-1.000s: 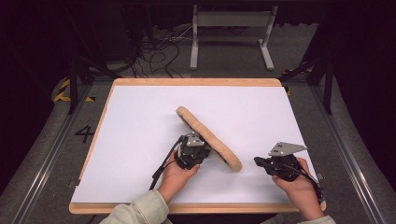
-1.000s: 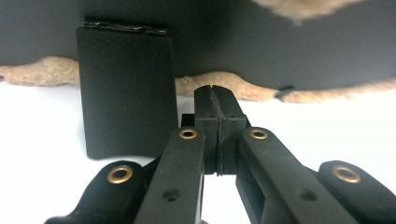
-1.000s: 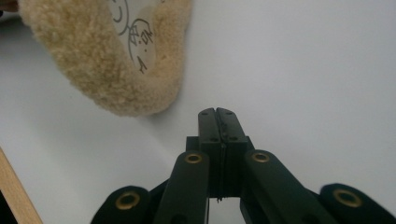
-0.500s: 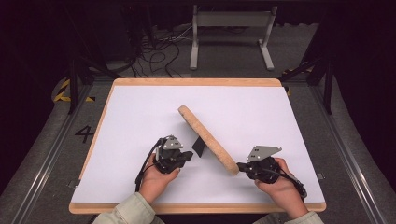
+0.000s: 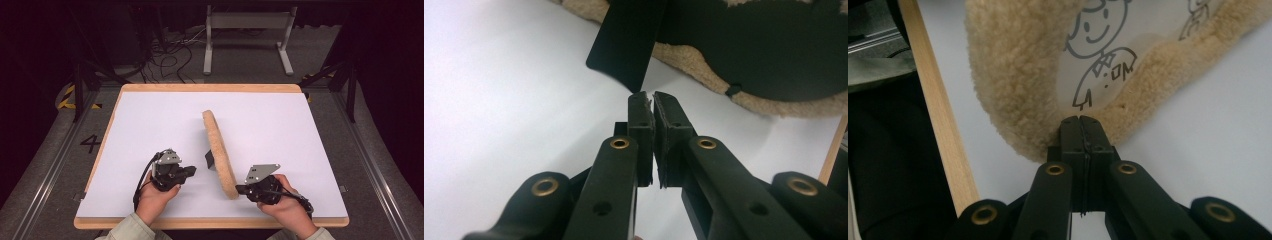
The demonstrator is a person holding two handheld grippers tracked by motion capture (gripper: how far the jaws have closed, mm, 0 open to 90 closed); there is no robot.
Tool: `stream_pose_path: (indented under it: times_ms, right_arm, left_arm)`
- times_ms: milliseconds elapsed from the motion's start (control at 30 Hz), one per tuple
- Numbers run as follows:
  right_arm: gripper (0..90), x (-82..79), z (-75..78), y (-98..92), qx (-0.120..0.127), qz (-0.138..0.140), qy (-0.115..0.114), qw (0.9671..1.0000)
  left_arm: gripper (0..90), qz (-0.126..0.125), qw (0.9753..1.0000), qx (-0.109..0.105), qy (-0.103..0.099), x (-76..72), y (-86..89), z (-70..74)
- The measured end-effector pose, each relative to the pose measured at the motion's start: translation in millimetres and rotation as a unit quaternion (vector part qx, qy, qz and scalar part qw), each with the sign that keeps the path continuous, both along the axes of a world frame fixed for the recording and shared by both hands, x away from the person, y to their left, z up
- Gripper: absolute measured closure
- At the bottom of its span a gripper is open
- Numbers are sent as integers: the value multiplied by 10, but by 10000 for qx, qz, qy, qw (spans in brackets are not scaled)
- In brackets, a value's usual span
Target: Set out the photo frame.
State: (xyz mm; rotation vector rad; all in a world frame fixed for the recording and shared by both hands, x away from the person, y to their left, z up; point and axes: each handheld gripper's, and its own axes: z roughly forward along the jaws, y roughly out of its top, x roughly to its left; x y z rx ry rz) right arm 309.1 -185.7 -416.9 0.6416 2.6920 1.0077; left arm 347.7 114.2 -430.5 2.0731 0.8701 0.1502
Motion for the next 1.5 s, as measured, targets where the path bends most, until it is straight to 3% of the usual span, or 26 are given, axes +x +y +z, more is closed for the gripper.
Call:
stream_pose_path:
  times_ms: [567,733,900,967,1000,1033,1167,1300,1500]
  right_arm:
    - [900,39,-54,505,180,711,126,9972]
    - [900,50,-68,681,188,856,62,9961]
    - [900,86,-89,768,181,795,-50,9967]
    - [900,109,-106,789,271,799,13,9964]
    - [900,110,-110,798,285,802,10,9964]
    - [900,109,-112,805,293,809,-9,9963]
    - [879,115,-107,783,283,767,-53,9966]
    - [880,152,-75,684,251,606,-107,9978]
    - [878,262,-5,468,353,209,-181,9990]
  left_arm:
    - [854,402,9992,7,28,-174,303,-35]
    - [851,541,9985,-25,32,-245,408,-30]
    - [846,606,9981,-26,38,-277,457,-34]
    - [843,599,9982,-16,14,-284,467,-33]
    - [840,613,9980,-88,159,-309,456,-28]
    - [837,595,9982,-51,42,-305,461,-22]
    - [799,526,9986,-26,-28,-365,439,11]
    - [748,444,9989,-40,-104,-485,441,42]
    - [663,245,9989,-356,-152,-580,440,101]
